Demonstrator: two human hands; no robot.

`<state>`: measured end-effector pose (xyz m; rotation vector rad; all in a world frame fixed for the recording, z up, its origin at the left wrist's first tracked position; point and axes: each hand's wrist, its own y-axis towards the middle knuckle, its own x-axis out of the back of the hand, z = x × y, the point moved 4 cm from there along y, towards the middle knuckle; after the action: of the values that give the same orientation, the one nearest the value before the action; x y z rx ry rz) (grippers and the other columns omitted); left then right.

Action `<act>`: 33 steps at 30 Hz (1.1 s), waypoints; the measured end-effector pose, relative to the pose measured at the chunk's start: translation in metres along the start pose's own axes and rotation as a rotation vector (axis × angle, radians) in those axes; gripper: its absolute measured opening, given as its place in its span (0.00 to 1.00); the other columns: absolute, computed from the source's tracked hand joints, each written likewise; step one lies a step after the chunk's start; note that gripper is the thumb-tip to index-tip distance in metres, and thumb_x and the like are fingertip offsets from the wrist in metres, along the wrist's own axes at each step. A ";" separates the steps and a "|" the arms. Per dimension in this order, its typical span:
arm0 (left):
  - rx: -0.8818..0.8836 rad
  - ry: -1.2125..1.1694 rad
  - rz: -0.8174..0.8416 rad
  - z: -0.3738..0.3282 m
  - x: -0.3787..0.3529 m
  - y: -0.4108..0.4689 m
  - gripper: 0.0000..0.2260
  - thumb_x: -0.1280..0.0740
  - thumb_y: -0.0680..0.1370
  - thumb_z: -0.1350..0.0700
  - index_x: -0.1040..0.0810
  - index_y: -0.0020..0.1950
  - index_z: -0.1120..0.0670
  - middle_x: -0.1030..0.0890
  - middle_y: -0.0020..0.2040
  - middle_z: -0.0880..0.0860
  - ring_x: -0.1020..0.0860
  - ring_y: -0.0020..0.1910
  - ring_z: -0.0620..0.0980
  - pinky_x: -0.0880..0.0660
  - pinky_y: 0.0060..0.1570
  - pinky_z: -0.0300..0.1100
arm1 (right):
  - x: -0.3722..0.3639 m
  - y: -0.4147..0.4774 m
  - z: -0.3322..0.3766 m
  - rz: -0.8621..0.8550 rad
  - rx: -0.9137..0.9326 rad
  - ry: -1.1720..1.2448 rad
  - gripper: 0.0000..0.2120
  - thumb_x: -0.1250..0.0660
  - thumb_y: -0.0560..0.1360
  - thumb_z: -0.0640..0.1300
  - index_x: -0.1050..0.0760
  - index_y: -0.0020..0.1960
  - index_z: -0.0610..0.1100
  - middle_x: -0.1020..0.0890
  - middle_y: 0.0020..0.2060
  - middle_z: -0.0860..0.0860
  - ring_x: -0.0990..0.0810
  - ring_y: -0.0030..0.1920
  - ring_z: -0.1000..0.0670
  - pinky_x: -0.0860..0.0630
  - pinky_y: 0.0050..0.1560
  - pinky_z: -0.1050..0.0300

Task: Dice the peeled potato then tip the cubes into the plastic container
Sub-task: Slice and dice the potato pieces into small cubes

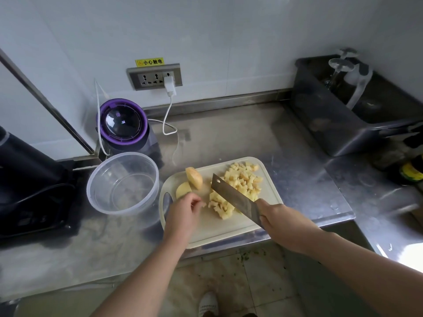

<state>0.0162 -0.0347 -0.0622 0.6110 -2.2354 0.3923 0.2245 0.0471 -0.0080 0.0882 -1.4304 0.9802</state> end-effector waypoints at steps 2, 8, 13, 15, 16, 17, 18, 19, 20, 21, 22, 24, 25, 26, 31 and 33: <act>0.016 0.022 -0.105 0.012 0.015 0.009 0.09 0.34 0.78 0.61 0.21 0.58 0.57 0.21 0.51 0.51 0.21 0.53 0.54 0.27 0.58 0.46 | -0.002 0.001 0.004 0.004 0.039 -0.009 0.11 0.47 0.83 0.42 0.39 0.64 0.50 0.22 0.43 0.49 0.20 0.38 0.50 0.21 0.38 0.54; 0.043 0.403 0.089 0.024 0.012 0.044 0.25 0.35 0.79 0.54 0.38 0.75 0.53 0.33 0.72 0.53 0.32 0.68 0.56 0.31 0.63 0.50 | -0.018 0.005 0.018 0.116 0.142 -0.136 0.11 0.45 0.82 0.42 0.37 0.64 0.49 0.22 0.48 0.48 0.21 0.44 0.49 0.21 0.45 0.52; 0.004 0.520 0.130 0.022 0.009 0.055 0.20 0.34 0.78 0.54 0.32 0.69 0.52 0.29 0.66 0.53 0.28 0.63 0.55 0.29 0.57 0.47 | -0.029 0.018 0.018 0.134 0.145 -0.151 0.14 0.43 0.81 0.39 0.36 0.65 0.49 0.21 0.49 0.48 0.20 0.44 0.49 0.21 0.45 0.53; -0.011 0.514 0.140 0.023 0.010 0.055 0.19 0.34 0.77 0.53 0.30 0.68 0.52 0.29 0.65 0.53 0.28 0.62 0.55 0.28 0.56 0.47 | -0.029 0.024 0.018 0.122 0.146 -0.148 0.17 0.42 0.81 0.38 0.37 0.67 0.50 0.21 0.48 0.49 0.20 0.43 0.49 0.19 0.46 0.52; -0.013 0.503 0.148 0.025 0.010 0.054 0.20 0.33 0.77 0.52 0.30 0.68 0.51 0.29 0.66 0.52 0.28 0.63 0.54 0.28 0.55 0.47 | -0.027 0.028 0.017 0.108 0.141 -0.141 0.19 0.41 0.80 0.38 0.38 0.68 0.50 0.22 0.45 0.49 0.21 0.41 0.50 0.20 0.43 0.54; -0.010 0.497 0.160 0.026 0.012 0.052 0.21 0.33 0.76 0.51 0.30 0.68 0.51 0.30 0.67 0.52 0.28 0.63 0.54 0.28 0.55 0.47 | -0.025 0.032 0.015 0.094 0.132 -0.132 0.20 0.41 0.80 0.37 0.39 0.69 0.50 0.23 0.42 0.50 0.23 0.38 0.52 0.22 0.38 0.57; -0.010 0.496 0.172 0.027 0.013 0.049 0.21 0.34 0.76 0.50 0.31 0.69 0.50 0.31 0.68 0.52 0.28 0.63 0.53 0.27 0.55 0.46 | -0.021 0.035 0.014 0.082 0.125 -0.130 0.21 0.40 0.80 0.37 0.40 0.70 0.50 0.25 0.39 0.51 0.25 0.35 0.53 0.26 0.33 0.59; -0.011 0.495 0.184 0.028 0.014 0.046 0.22 0.34 0.76 0.50 0.31 0.69 0.50 0.31 0.68 0.51 0.28 0.63 0.53 0.27 0.55 0.46 | -0.018 0.038 0.013 0.072 0.123 -0.141 0.21 0.40 0.80 0.38 0.40 0.70 0.50 0.26 0.37 0.52 0.27 0.33 0.54 0.30 0.31 0.61; -0.012 0.493 0.196 0.028 0.014 0.043 0.22 0.34 0.76 0.49 0.31 0.70 0.49 0.30 0.67 0.51 0.28 0.63 0.52 0.27 0.54 0.46 | -0.015 0.041 0.012 0.062 0.122 -0.159 0.22 0.39 0.80 0.39 0.41 0.71 0.50 0.27 0.36 0.52 0.29 0.32 0.55 0.33 0.29 0.62; -0.012 0.490 0.208 0.028 0.015 0.040 0.22 0.34 0.76 0.49 0.31 0.70 0.48 0.30 0.67 0.50 0.28 0.63 0.52 0.27 0.54 0.45 | -0.012 0.043 0.011 0.050 0.121 -0.174 0.23 0.38 0.80 0.40 0.42 0.72 0.51 0.28 0.36 0.53 0.29 0.32 0.56 0.34 0.29 0.63; -0.013 0.487 0.217 0.029 0.015 0.037 0.22 0.34 0.76 0.49 0.32 0.70 0.48 0.30 0.67 0.50 0.28 0.63 0.51 0.27 0.54 0.45 | -0.009 0.045 0.010 0.039 0.120 -0.187 0.23 0.39 0.81 0.40 0.43 0.72 0.51 0.28 0.36 0.53 0.28 0.33 0.55 0.35 0.28 0.64; -0.019 0.486 0.227 0.030 0.016 0.031 0.23 0.34 0.76 0.49 0.32 0.71 0.48 0.30 0.67 0.49 0.27 0.63 0.50 0.27 0.54 0.44 | -0.004 0.050 0.007 0.027 0.121 -0.214 0.20 0.43 0.83 0.41 0.43 0.72 0.51 0.27 0.39 0.52 0.26 0.34 0.54 0.34 0.28 0.64; -0.022 0.480 0.231 0.029 0.016 0.027 0.23 0.35 0.76 0.49 0.33 0.71 0.47 0.30 0.67 0.49 0.28 0.63 0.50 0.27 0.54 0.44 | -0.002 0.051 0.007 0.021 0.122 -0.221 0.19 0.45 0.83 0.41 0.43 0.72 0.51 0.26 0.40 0.52 0.26 0.34 0.53 0.34 0.28 0.64; -0.027 0.473 0.236 0.029 0.015 0.023 0.23 0.35 0.76 0.48 0.33 0.71 0.47 0.31 0.67 0.49 0.28 0.64 0.49 0.27 0.55 0.45 | 0.000 0.051 0.006 0.013 0.122 -0.224 0.19 0.46 0.83 0.41 0.43 0.72 0.51 0.26 0.42 0.51 0.27 0.34 0.53 0.35 0.28 0.64; -0.104 0.428 0.278 0.024 0.004 -0.002 0.23 0.35 0.77 0.49 0.34 0.72 0.47 0.33 0.69 0.47 0.29 0.65 0.48 0.26 0.57 0.41 | 0.006 0.049 0.007 0.005 0.120 -0.181 0.18 0.48 0.84 0.42 0.42 0.73 0.51 0.25 0.46 0.51 0.28 0.35 0.54 0.38 0.28 0.65; -0.108 0.393 0.263 0.020 -0.001 -0.010 0.23 0.35 0.77 0.49 0.34 0.72 0.48 0.33 0.69 0.47 0.30 0.65 0.47 0.27 0.58 0.40 | 0.007 0.045 0.009 0.008 0.118 -0.133 0.16 0.49 0.84 0.44 0.41 0.72 0.50 0.27 0.42 0.53 0.28 0.34 0.54 0.37 0.28 0.65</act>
<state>0.0099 -0.0520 -0.0754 0.1623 -1.9431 0.4746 0.1891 0.0739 -0.0223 0.2380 -1.4942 1.0814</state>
